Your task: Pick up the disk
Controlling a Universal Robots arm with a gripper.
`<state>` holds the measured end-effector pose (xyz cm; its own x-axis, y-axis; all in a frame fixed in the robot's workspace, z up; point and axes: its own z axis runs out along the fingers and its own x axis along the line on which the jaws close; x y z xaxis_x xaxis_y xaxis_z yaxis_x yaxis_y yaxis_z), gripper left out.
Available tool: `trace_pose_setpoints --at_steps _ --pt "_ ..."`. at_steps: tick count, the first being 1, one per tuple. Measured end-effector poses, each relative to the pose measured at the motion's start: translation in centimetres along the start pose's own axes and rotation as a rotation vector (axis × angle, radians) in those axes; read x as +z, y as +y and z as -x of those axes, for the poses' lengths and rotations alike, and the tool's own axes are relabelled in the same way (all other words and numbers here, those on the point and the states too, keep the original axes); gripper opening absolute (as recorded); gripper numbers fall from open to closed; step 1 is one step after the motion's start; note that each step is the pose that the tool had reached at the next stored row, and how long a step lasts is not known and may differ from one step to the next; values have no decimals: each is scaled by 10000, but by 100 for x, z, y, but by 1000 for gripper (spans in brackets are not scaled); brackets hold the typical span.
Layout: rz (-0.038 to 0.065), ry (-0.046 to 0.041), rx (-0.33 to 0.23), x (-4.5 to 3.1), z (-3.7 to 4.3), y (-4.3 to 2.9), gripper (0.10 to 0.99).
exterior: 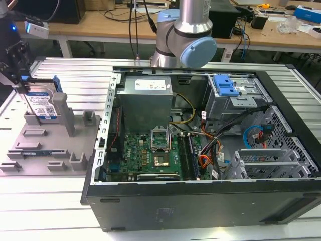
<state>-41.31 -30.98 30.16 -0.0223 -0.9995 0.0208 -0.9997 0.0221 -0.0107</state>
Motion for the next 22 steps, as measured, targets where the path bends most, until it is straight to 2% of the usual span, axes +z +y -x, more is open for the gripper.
trace_pose_setpoints --at_steps 1,12,15,20,22 --pt "0 0 0 1 0 0 392" --pt "1 1 0 26 1 0 365" --pt "-8 -6 1 -3 1 0 365" --pt "-1 -1 -2 -249 -5 -3 365" --pt "0 -2 -14 -402 -8 -4 365"
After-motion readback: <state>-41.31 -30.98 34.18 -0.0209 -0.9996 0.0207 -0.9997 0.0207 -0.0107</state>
